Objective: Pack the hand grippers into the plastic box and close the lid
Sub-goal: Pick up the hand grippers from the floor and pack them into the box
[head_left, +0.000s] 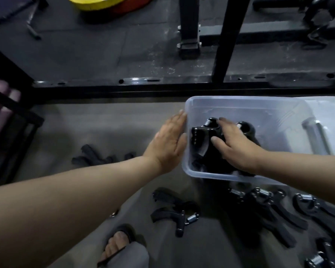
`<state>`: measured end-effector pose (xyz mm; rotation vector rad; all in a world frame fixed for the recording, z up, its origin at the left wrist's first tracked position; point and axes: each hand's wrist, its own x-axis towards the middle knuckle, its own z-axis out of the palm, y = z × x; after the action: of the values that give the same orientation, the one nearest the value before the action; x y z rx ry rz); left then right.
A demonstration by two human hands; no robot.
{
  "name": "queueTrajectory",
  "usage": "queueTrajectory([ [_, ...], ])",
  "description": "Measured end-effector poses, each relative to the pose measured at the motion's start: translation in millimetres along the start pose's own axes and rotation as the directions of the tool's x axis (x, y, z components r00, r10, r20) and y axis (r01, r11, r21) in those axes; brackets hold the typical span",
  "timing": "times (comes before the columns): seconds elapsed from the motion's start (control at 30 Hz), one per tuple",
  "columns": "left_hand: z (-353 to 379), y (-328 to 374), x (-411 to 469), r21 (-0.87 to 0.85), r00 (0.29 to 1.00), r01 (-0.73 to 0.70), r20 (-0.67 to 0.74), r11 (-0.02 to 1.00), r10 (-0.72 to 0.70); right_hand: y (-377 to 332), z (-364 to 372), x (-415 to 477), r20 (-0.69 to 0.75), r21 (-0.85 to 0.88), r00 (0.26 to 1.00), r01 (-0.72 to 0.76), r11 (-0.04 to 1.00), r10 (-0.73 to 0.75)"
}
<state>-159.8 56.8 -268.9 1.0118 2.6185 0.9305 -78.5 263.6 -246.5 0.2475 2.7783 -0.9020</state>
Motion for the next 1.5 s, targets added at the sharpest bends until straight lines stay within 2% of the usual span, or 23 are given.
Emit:
queueTrajectory([
  [0.2, -7.8, -37.5, -24.3, 0.145, 0.973, 0.225, 0.026, 0.964, -0.231, -58.0, 26.0, 23.7, -0.013, 0.076, 0.990, 0.140, 0.987, -0.139],
  [0.27, -11.6, -56.0, -29.3, 0.250, 0.947, 0.252, 0.135, 0.935, -0.292, -69.9, 35.1, 31.5, 0.012, 0.081, 0.994, 0.109, 0.991, -0.111],
  [0.37, -21.4, -87.7, -37.2, 0.484, 0.850, 0.245, 0.309, 0.840, -0.426, -80.1, 48.2, 40.9, 0.005, 0.057, 0.999, 0.043, 0.997, -0.043],
  [0.47, -34.1, -109.5, -42.9, 0.578, 0.738, 0.378, 0.284, 0.724, -0.612, -82.1, 55.4, 43.0, -0.033, 0.035, 0.999, 0.038, 0.999, -0.037],
  [0.53, -39.8, -117.7, -44.7, 0.581, 0.687, 0.436, 0.278, 0.687, -0.671, -80.4, 56.6, 42.1, -0.039, 0.045, 0.999, 0.040, 0.998, -0.038],
  [0.73, -46.8, -129.7, -47.7, 0.659, 0.629, 0.423, 0.280, 0.621, -0.725, -79.0, 57.8, 40.2, -0.056, 0.073, 0.997, 0.060, 0.996, -0.056],
  [1.07, -32.2, -137.5, -51.3, 0.623, 0.627, 0.382, 0.368, 0.682, -0.687, -77.2, 58.1, 39.4, -0.070, 0.102, 0.994, 0.088, 0.991, -0.081],
  [1.37, -30.6, -141.0, -45.7, 0.564, 0.618, 0.453, 0.359, 0.690, -0.699, -76.8, 58.3, 37.7, -0.061, 0.132, 0.994, 0.096, 0.987, -0.088],
  [1.5, -32.8, -137.8, -40.2, 0.481, 0.631, 0.504, 0.363, 0.718, -0.686, -76.8, 58.1, 37.4, -0.049, 0.133, 0.994, 0.102, 0.986, -0.096],
])
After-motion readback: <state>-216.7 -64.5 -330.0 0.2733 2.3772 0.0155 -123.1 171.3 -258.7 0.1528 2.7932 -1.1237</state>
